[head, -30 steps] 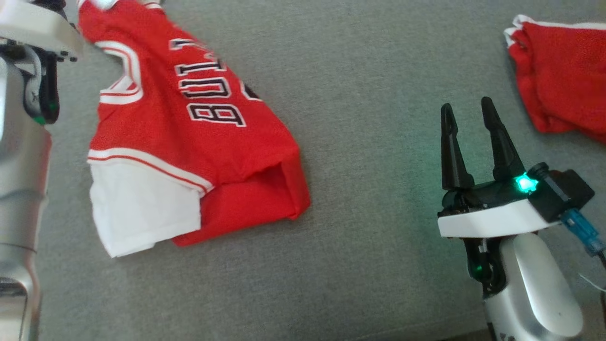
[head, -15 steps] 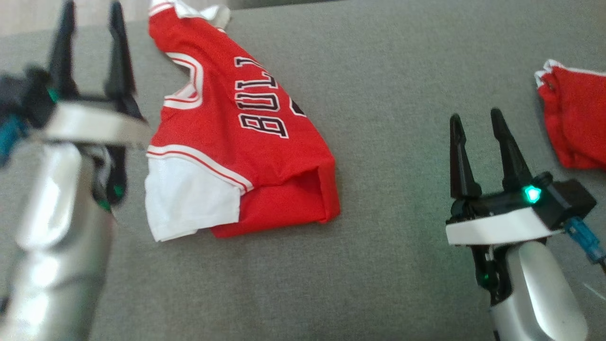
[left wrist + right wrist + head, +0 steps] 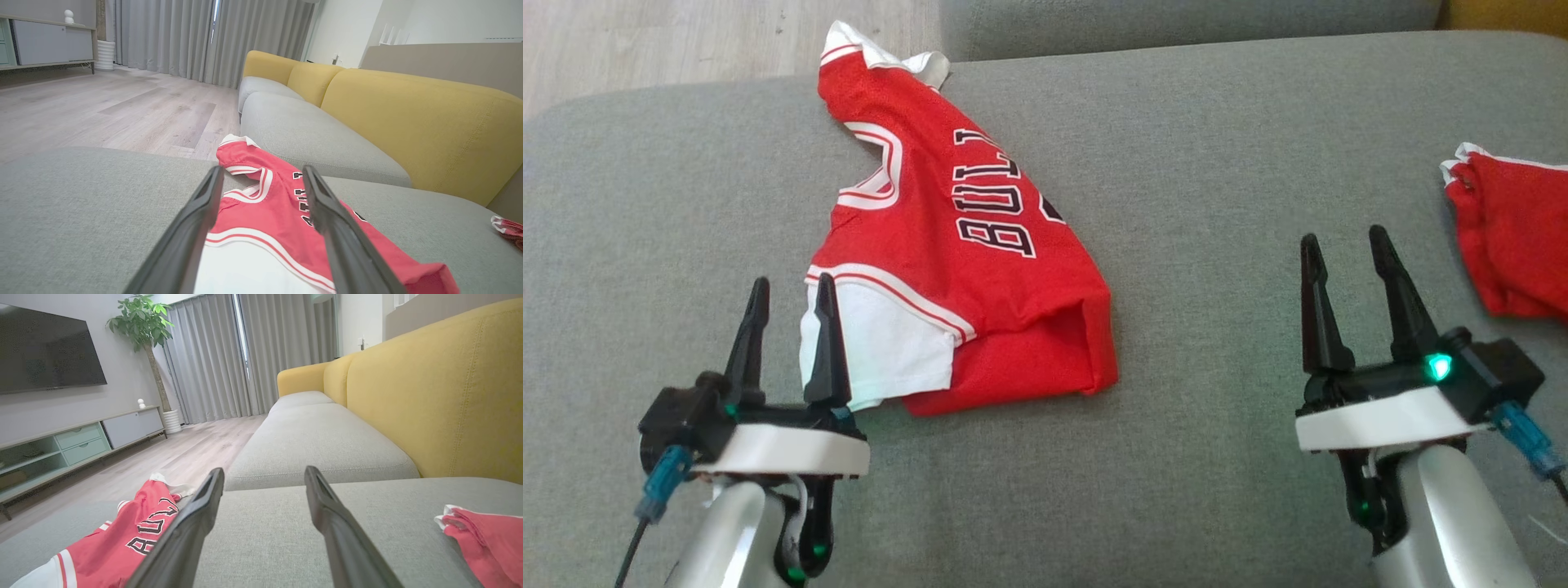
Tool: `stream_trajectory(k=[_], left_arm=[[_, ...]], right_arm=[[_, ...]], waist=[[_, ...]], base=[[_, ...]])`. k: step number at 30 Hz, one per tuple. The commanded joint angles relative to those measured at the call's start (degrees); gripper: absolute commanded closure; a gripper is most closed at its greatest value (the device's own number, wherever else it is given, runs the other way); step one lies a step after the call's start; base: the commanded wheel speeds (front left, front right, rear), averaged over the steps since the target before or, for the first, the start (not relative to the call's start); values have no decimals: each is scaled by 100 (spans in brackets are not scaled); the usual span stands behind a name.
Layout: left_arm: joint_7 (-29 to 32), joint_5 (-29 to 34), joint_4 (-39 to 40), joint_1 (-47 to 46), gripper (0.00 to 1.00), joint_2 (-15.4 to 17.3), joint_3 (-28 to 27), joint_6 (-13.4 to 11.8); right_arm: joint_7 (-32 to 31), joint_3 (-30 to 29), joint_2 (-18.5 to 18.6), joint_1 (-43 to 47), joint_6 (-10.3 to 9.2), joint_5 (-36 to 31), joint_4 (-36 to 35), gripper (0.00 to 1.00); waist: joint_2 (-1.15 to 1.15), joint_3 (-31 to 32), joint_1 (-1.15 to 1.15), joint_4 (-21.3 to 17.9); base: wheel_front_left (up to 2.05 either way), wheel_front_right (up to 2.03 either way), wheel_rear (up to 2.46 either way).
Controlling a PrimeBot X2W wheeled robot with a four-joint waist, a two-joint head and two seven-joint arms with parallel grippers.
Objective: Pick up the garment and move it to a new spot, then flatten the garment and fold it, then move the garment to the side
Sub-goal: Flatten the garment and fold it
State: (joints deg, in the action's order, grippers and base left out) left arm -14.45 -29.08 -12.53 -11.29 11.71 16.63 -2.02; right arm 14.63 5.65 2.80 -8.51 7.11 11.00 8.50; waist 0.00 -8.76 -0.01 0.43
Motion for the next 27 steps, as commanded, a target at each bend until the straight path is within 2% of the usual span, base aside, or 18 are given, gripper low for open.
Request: stream_trajectory(k=[1,5,8,19,26,27], left_arm=[[-51,62,241,-251,0,72,-207,-30],[27,144,114,-338,0,119,-132,-24],[376,170,-177,-456,0,200,-42,-36],[1264,277,-1523,-1044,0,453,-66,-412],[1534,200,-2152,-1303,0,436,-20,-381],[1540,185,-2200,-1328,74,429,-24,-381]], right_arm=[[37,118,8,-66,37,-24,-194,0],[37,141,8,-70,37,-29,-218,0],[37,172,8,-91,37,-5,-229,0],[37,208,8,-208,37,68,-256,0],[37,185,8,-248,37,77,-281,0],[37,181,8,-253,37,75,-281,0]], waist=[[0,-16,1,1],[0,-80,1,-33],[0,-143,1,-86],[0,-439,1,-320],[0,-587,1,-416],[0,-599,1,-423]], base=[[0,0,0],[0,0,0],[0,0,0],[0,0,0],[0,0,0],[0,0,0]])
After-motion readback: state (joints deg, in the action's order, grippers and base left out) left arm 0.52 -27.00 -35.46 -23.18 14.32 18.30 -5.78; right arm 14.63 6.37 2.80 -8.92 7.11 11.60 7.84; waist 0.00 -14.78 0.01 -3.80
